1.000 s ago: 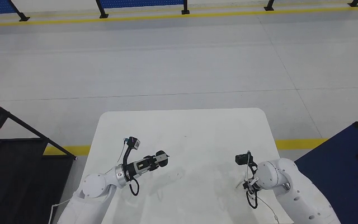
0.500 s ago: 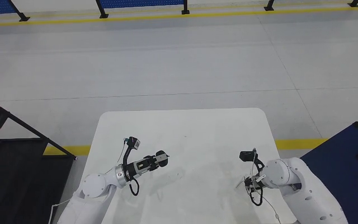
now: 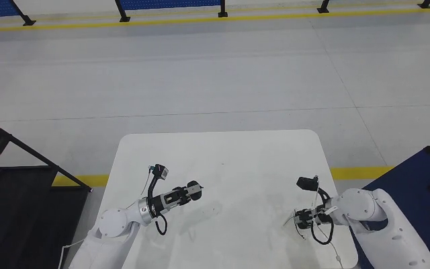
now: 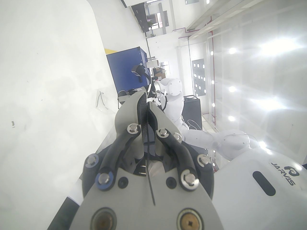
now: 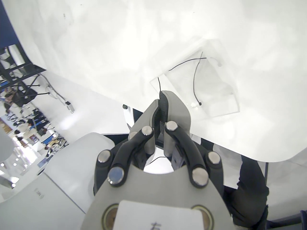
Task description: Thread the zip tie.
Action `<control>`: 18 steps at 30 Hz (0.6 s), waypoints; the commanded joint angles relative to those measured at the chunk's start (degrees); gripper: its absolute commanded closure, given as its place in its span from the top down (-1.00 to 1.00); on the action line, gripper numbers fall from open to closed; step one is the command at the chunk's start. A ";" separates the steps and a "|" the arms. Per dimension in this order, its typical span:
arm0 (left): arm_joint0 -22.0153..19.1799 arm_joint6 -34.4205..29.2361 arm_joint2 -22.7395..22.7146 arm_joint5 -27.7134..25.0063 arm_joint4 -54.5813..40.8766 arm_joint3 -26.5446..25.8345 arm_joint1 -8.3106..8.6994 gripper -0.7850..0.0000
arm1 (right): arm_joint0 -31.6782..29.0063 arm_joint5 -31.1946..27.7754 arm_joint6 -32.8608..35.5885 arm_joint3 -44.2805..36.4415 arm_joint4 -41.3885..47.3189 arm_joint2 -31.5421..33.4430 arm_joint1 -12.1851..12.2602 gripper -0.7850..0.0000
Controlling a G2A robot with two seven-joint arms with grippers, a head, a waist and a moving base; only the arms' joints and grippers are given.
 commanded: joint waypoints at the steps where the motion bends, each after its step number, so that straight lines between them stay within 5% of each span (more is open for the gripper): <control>1: 0.00 0.00 0.00 0.00 0.00 0.00 0.00 -1.00 | -0.21 -1.24 0.19 0.90 3.95 1.12 0.04 -1.00; 18: 0.00 0.00 0.00 0.00 0.00 0.00 0.00 -1.00 | 2.45 -6.28 5.66 11.53 24.05 0.82 -0.02 -1.00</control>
